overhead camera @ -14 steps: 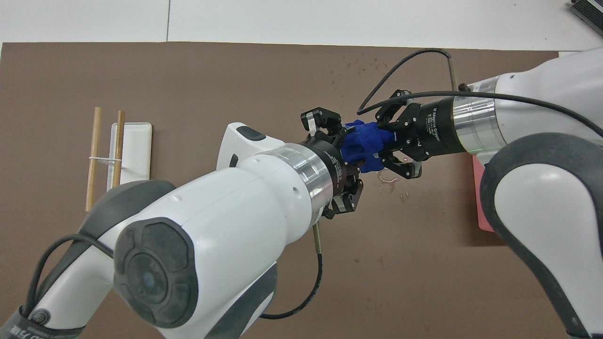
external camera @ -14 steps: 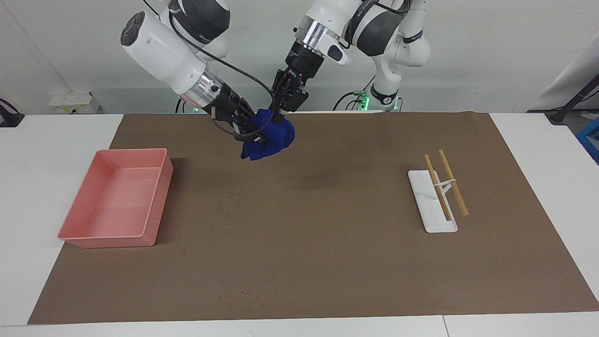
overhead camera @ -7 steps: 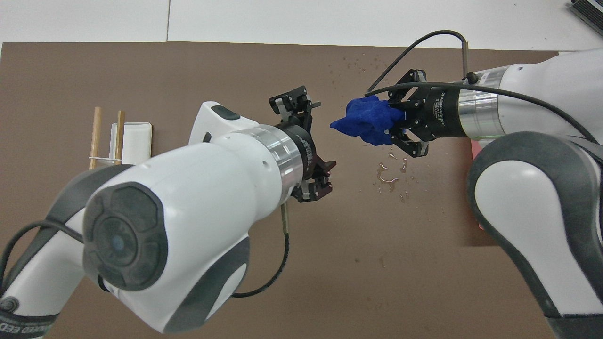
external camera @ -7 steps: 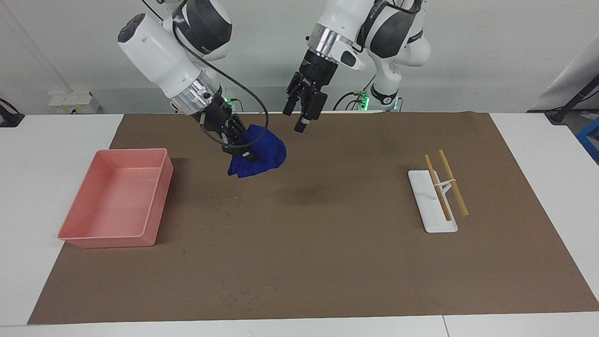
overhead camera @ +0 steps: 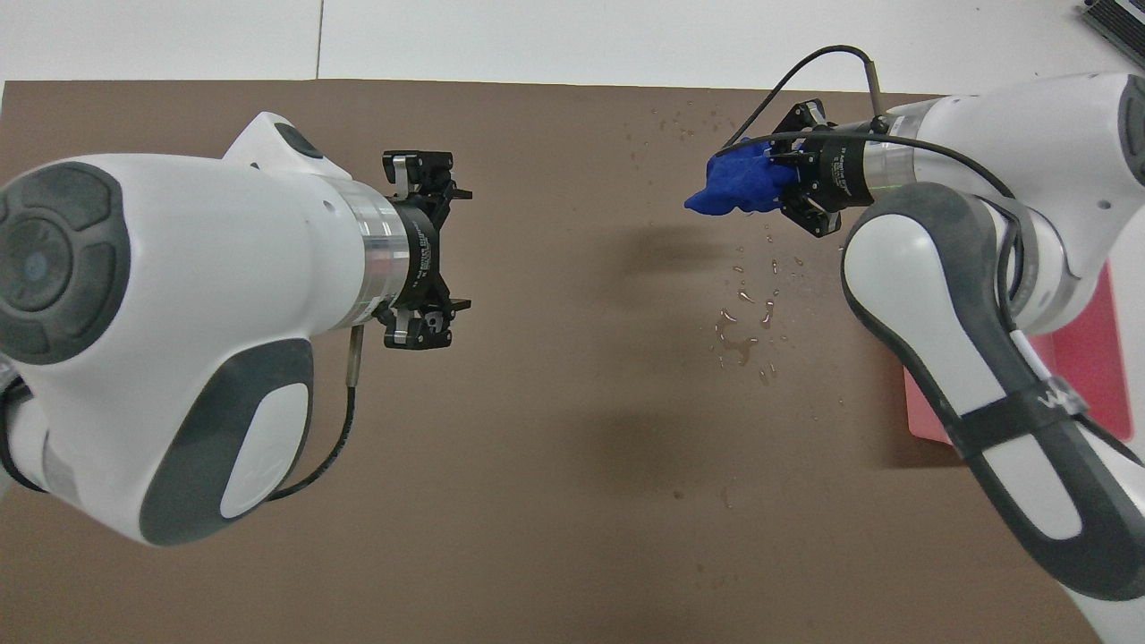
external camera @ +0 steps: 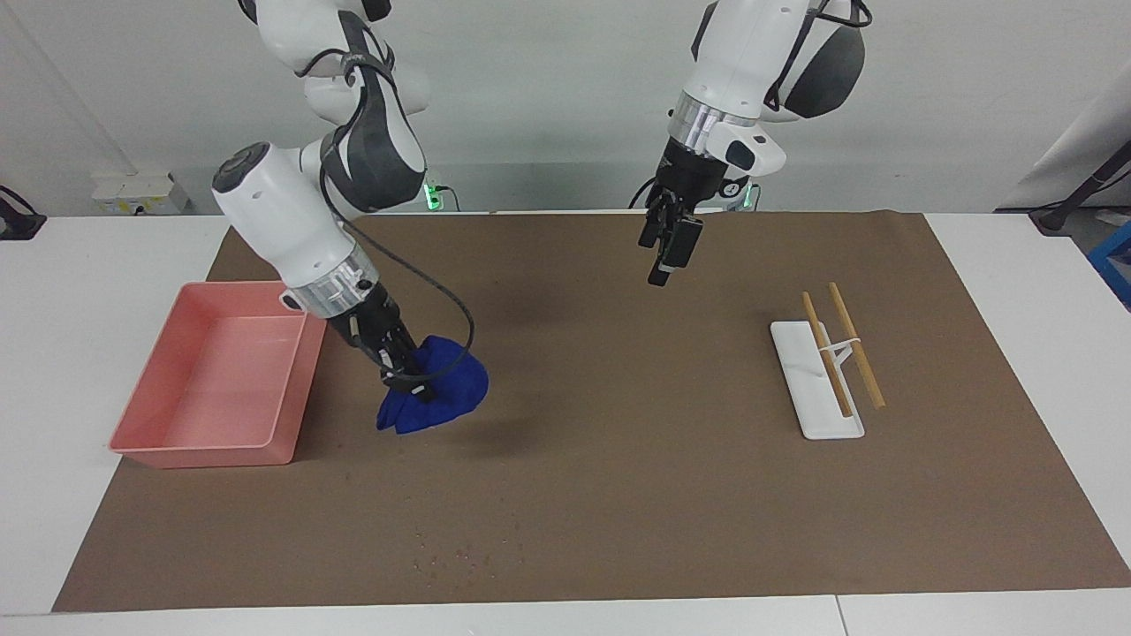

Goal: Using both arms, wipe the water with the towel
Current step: 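Pull the towel away with the right gripper while the left gripper retracts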

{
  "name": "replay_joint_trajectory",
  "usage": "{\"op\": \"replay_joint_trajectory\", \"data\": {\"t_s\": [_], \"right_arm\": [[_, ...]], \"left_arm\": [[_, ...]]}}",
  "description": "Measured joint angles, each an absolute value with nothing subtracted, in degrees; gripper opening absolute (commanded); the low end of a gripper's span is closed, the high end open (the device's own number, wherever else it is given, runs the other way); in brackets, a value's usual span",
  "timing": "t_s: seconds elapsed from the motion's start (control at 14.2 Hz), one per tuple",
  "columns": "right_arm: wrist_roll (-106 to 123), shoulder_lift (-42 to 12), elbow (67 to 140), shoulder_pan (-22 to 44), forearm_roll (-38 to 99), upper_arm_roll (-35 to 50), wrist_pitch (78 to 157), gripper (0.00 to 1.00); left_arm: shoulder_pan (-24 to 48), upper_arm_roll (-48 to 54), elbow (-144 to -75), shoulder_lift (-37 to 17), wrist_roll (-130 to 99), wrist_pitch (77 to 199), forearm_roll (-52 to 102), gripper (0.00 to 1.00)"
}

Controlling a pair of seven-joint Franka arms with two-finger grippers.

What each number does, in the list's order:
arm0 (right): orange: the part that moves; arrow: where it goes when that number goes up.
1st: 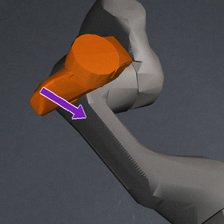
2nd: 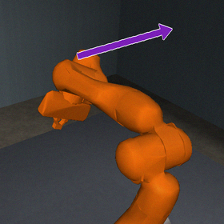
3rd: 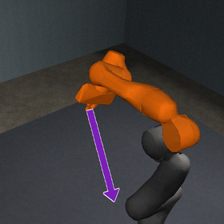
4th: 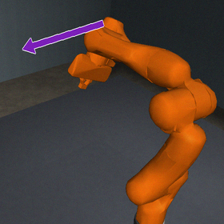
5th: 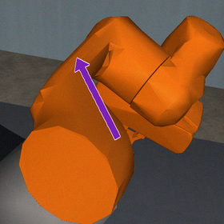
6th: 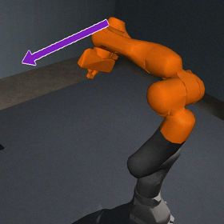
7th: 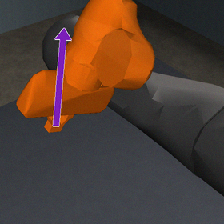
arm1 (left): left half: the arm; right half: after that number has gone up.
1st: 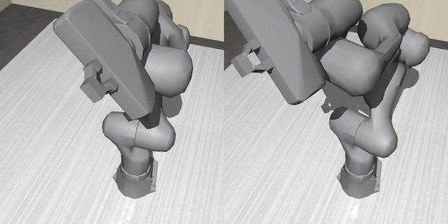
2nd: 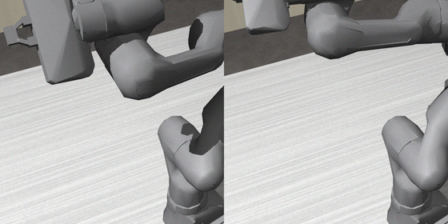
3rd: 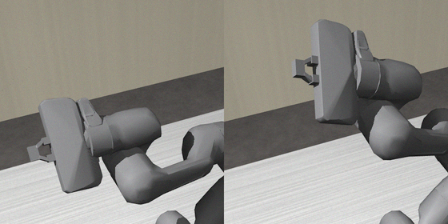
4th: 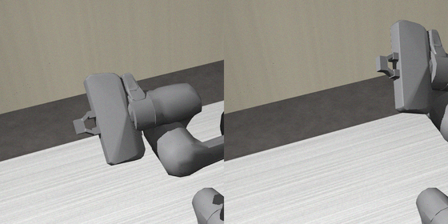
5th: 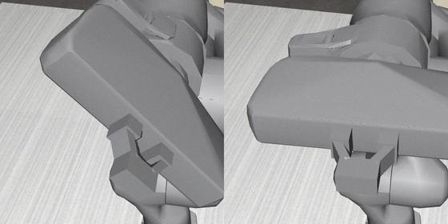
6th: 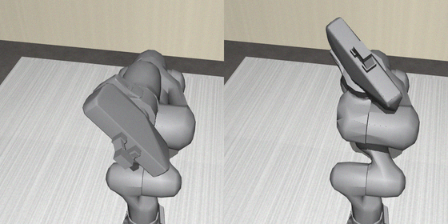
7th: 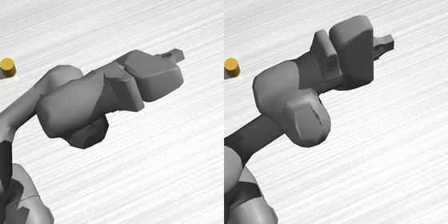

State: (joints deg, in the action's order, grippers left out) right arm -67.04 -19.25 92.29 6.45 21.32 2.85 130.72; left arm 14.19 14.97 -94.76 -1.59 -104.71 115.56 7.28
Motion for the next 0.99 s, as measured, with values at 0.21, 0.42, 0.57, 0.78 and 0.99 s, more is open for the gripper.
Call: {"op": "replay_joint_trajectory", "data": {"t_s": [0.21, 0.42, 0.57, 0.78, 0.99], "right_arm": [[-64.2, -25.1, 89.6, 6.0, 17.5, 2.8, 137.0, 0.0], [-59.5, -29.4, 86.4, 5.8, 15.7, 2.8, 139.8, 0.0], [-57.4, -32.4, 82.9, 5.1, 15.6, 2.7, 140.3, 0.0], [-55.4, -34.5, 81.9, 4.6, 15.6, 2.6, 142.2, 0.0], [-53.6, -35.0, 84.2, 4.8, 14.1, 2.6, 142.5, 0.0]], "left_arm": [[11.3, 14.9, -94.8, -0.9, -91.6, 109.4, 7.3, 1.0], [7.2, 14.9, -94.7, 0.0, -76.1, 102.3, 7.3, 1.0], [3.8, 14.8, -94.8, 0.5, -64.9, 97.6, 7.3, 1.0], [-0.5, 14.6, -94.8, 1.2, -49.7, 92.6, 7.2, 1.0], [-4.8, 14.4, -94.8, 1.5, -34.5, 89.4, 6.3, 1.0]]}}
